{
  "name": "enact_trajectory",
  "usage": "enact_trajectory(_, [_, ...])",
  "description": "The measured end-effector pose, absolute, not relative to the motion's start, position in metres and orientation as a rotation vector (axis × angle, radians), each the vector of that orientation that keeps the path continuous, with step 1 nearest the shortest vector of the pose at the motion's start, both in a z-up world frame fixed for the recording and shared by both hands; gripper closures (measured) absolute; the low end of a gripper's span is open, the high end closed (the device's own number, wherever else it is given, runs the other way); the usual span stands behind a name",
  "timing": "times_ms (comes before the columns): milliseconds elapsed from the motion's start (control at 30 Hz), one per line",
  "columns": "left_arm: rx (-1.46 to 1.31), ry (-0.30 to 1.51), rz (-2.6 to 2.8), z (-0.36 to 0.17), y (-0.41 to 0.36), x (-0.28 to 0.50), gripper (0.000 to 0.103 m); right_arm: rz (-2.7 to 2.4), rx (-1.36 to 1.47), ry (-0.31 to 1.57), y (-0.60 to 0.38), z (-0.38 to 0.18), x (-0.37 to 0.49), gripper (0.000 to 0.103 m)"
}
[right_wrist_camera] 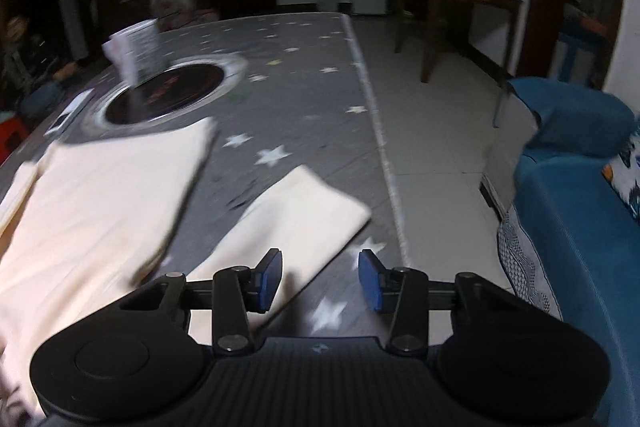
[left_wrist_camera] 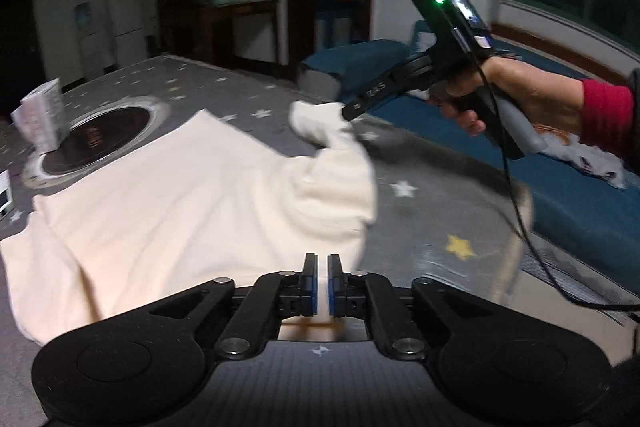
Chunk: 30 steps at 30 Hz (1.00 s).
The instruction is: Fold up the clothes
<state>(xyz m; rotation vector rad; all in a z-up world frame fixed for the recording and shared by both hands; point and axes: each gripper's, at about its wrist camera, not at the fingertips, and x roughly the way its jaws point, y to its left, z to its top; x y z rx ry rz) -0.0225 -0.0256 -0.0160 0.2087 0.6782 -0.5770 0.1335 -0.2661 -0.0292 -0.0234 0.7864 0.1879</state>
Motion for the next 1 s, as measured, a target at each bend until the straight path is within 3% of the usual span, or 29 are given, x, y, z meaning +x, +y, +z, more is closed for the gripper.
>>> enact_trajectory(200, [0.189, 0.748, -0.569, -0.028, -0.023, -0.012, 0.095, 0.152, 0.021, 0.796, -0.271, -0.048, 0.166, 0.071])
enact_trajectory(267, [0.183, 0.758, -0.575, -0.030, -0.024, -0.013, 0.095, 0.148, 0.005, 0.777, -0.269, -0.049, 0.168, 0.081])
enact_trajectory(333, [0.172, 0.767, -0.588, -0.031, -0.025, -0.013, 0.095, 0.127, -0.023, 0.755, -0.269, -0.048, 0.166, 0.097])
enact_trajectory(600, [0.114, 0.794, -0.670, -0.034, -0.030, -0.015, 0.095, -0.047, -0.165, 0.656, -0.280, -0.025, 0.134, 0.099])
enact_trajectory(733, [0.107, 0.784, -0.703, -0.032, -0.032, -0.021, 0.092, -0.121, -0.187, 0.705, -0.296, -0.034, 0.121, 0.099])
enact_trajectory(1000, [0.163, 0.691, -0.643, -0.009, -0.004, -0.044, 0.086, -0.089, -0.226, 0.730, -0.293, -0.034, 0.099, 0.090])
